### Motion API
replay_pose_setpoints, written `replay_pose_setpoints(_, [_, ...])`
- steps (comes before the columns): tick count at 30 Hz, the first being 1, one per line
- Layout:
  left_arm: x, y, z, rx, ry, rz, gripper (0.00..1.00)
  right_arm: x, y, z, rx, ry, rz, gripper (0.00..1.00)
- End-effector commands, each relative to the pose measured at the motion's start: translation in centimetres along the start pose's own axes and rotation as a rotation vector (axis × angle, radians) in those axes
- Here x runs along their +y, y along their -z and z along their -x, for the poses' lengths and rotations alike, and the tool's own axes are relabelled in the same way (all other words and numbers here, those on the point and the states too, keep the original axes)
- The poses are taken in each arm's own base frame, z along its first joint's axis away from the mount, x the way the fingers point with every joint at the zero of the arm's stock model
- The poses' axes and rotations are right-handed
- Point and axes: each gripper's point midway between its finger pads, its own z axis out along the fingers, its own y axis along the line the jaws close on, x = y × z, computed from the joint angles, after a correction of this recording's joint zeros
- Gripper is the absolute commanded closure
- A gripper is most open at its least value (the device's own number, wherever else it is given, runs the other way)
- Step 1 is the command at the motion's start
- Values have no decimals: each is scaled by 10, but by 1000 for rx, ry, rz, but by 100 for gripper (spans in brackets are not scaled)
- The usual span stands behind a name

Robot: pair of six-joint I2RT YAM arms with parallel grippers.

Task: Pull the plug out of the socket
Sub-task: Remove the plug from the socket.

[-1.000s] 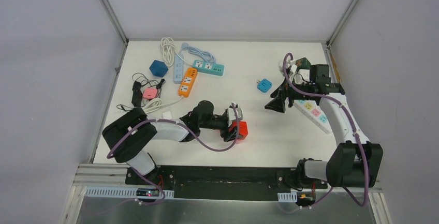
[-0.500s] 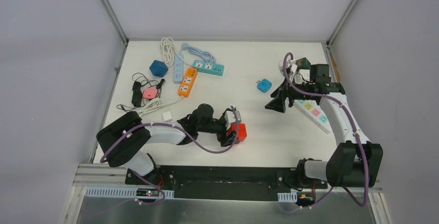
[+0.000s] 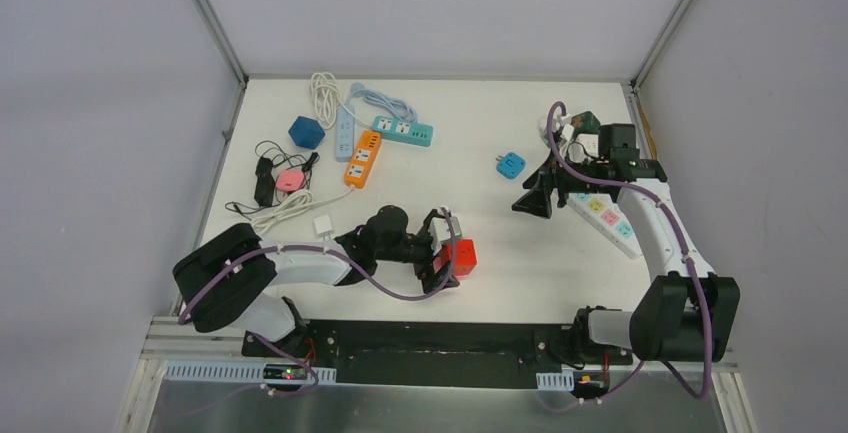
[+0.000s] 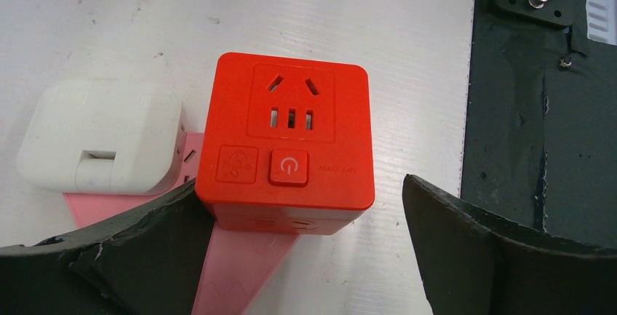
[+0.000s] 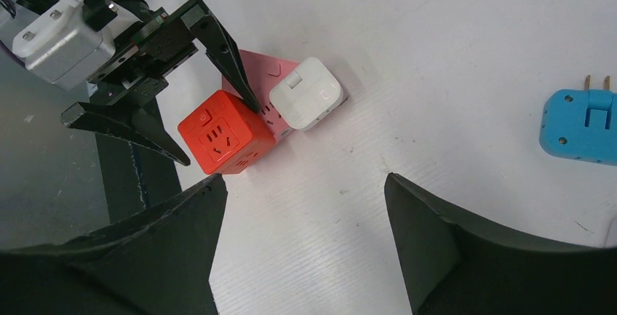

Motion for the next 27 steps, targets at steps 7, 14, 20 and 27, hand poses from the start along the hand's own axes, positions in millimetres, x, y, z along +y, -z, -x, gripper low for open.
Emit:
replay_pose_setpoints(7, [-9,13,19,-44,-47,-2,1,0,5,17,-28,65,5,17])
replay_pose_setpoints(14, [-12,20,32,-71,-49,3,1,1,5,17,-26,64,8,17])
replay_pose_setpoints(20, [-14,25,38,-93,-28,14,1,1,5,16,-22,65,11,17])
replay_pose_setpoints(27, [-12,33,44,-103,36,60,1,1,5,16,-21,62,14,17])
